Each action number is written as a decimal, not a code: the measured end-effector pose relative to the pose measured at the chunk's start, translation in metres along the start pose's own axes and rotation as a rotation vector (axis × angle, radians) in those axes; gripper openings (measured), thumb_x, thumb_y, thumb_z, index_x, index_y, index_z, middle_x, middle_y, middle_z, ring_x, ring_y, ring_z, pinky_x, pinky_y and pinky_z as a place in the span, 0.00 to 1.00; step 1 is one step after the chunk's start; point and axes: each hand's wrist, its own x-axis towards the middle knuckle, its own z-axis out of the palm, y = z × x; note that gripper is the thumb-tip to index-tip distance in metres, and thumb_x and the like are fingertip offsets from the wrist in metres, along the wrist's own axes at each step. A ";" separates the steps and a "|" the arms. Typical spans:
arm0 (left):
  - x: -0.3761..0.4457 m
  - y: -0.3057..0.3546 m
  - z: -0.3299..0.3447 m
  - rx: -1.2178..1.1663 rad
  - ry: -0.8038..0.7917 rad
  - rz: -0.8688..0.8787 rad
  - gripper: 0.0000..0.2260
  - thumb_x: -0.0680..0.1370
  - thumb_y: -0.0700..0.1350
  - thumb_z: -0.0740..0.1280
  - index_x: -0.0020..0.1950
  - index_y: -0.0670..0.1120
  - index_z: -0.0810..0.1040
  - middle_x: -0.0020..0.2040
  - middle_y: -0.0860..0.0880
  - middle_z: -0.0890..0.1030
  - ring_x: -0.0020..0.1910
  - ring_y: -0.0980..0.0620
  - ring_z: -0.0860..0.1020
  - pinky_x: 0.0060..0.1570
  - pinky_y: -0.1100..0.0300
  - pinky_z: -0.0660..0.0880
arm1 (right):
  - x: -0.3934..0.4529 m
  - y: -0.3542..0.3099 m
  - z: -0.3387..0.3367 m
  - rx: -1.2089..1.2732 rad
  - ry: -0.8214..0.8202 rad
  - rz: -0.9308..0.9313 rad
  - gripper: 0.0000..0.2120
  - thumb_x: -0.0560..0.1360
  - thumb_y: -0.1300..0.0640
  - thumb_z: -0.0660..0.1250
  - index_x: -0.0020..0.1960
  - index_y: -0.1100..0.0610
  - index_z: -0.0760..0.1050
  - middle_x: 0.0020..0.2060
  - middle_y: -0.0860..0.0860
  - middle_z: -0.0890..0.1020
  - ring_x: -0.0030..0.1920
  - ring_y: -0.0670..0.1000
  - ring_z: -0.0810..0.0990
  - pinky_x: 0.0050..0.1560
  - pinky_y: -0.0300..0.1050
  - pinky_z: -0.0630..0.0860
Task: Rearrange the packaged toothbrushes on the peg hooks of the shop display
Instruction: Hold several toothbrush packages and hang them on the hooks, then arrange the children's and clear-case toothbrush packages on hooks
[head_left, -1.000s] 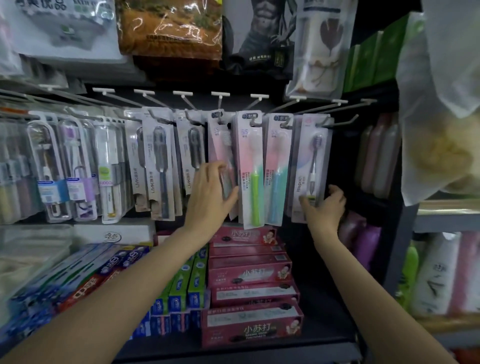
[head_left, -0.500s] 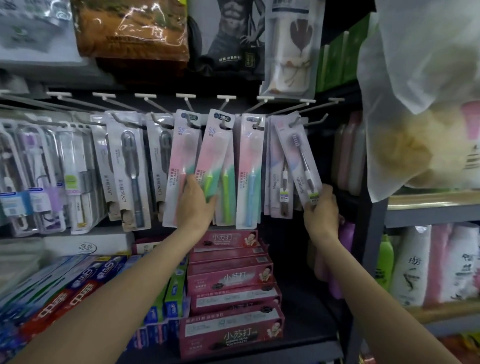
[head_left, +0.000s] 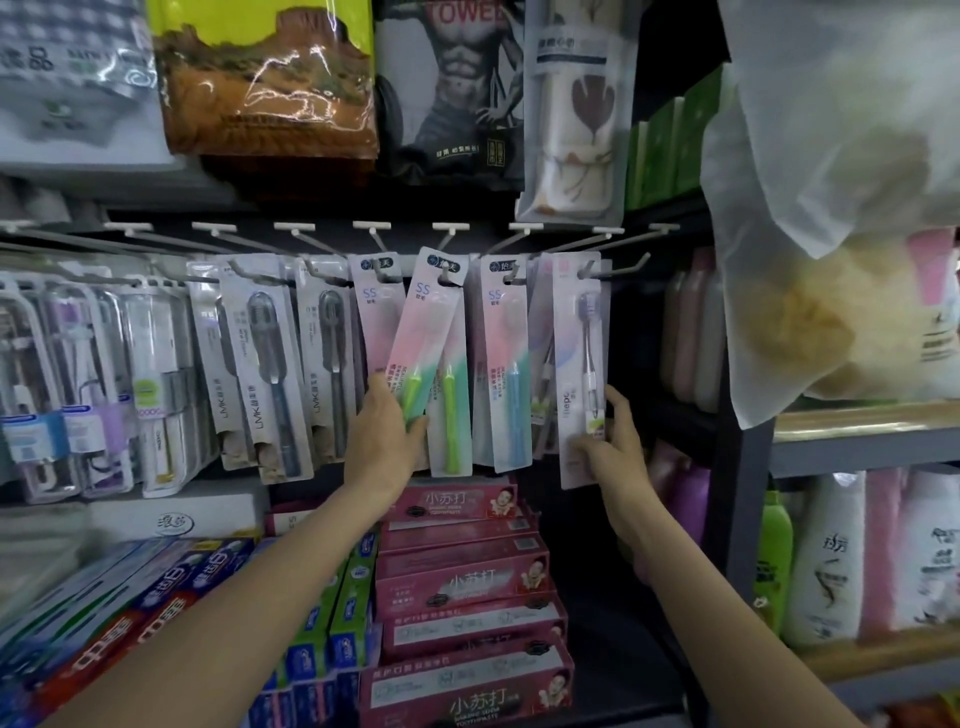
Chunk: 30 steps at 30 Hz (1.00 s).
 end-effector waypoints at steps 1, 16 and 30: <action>0.000 0.001 0.001 -0.014 -0.006 -0.002 0.16 0.76 0.42 0.67 0.57 0.42 0.62 0.44 0.46 0.72 0.41 0.48 0.74 0.33 0.59 0.68 | 0.001 -0.001 -0.001 0.029 0.020 0.019 0.30 0.71 0.74 0.57 0.63 0.44 0.66 0.55 0.50 0.77 0.52 0.50 0.76 0.50 0.44 0.75; -0.003 0.006 -0.005 0.015 -0.025 -0.011 0.17 0.77 0.43 0.65 0.61 0.42 0.61 0.41 0.50 0.69 0.32 0.59 0.66 0.26 0.66 0.58 | 0.004 -0.006 -0.022 -0.541 0.321 -0.235 0.25 0.73 0.66 0.61 0.68 0.54 0.63 0.56 0.56 0.73 0.58 0.59 0.71 0.53 0.51 0.71; -0.004 0.005 -0.009 -0.009 -0.064 -0.013 0.17 0.76 0.41 0.66 0.59 0.41 0.61 0.38 0.49 0.70 0.31 0.57 0.69 0.25 0.64 0.64 | -0.006 -0.011 -0.020 -0.283 0.071 -0.089 0.20 0.75 0.67 0.61 0.65 0.54 0.66 0.49 0.52 0.77 0.47 0.51 0.76 0.43 0.42 0.72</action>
